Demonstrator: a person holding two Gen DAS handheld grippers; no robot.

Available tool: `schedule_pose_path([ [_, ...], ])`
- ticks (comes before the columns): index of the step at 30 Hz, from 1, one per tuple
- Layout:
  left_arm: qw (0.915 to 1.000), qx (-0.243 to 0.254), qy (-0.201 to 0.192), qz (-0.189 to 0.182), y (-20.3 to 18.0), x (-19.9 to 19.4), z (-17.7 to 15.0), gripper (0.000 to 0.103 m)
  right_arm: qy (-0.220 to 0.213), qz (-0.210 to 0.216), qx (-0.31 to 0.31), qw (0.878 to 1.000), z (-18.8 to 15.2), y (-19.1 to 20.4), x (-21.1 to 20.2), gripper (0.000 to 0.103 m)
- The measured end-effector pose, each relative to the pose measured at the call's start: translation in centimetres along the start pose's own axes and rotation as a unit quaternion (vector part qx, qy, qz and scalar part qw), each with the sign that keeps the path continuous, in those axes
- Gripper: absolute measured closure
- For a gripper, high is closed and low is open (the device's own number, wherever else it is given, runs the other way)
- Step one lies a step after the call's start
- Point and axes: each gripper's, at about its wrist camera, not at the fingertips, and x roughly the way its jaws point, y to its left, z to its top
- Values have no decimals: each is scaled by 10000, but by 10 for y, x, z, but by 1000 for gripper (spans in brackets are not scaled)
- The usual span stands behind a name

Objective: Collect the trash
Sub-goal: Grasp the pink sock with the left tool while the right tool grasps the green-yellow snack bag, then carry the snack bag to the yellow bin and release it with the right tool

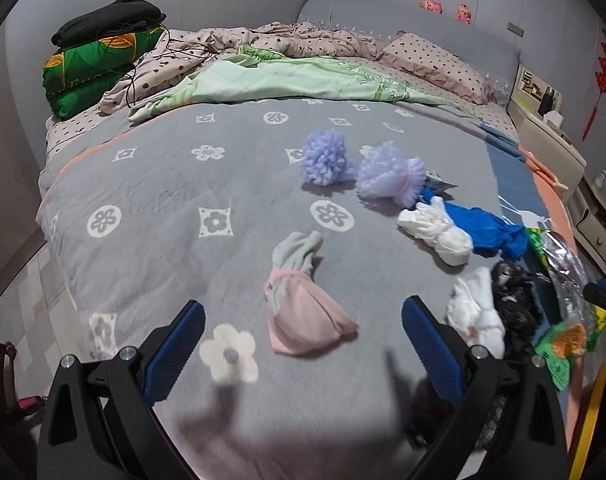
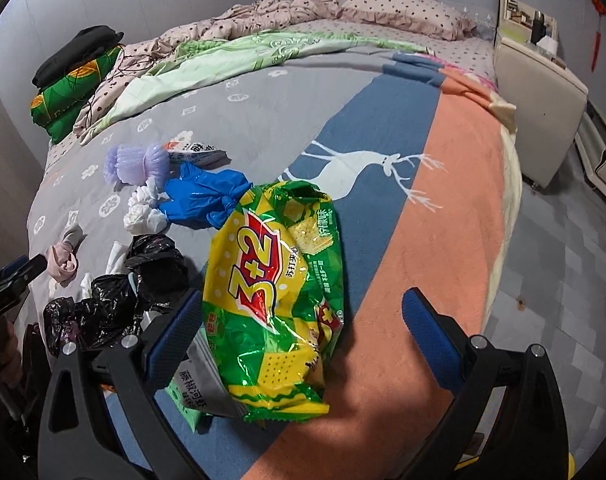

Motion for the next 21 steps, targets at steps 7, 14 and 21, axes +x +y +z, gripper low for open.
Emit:
schedule_pose_path([
  [7, 9998, 96, 93, -149, 1, 25, -5, 14, 194, -81, 24, 9998, 0, 1, 14, 23],
  [14, 9990, 99, 226, -368, -3, 39, -4, 54, 386, -97, -85, 9992, 1, 10, 33, 47],
  [21, 9988, 189, 57, -442, -6, 44, -5, 64, 448, -80, -141, 9989, 0, 16, 37, 72],
])
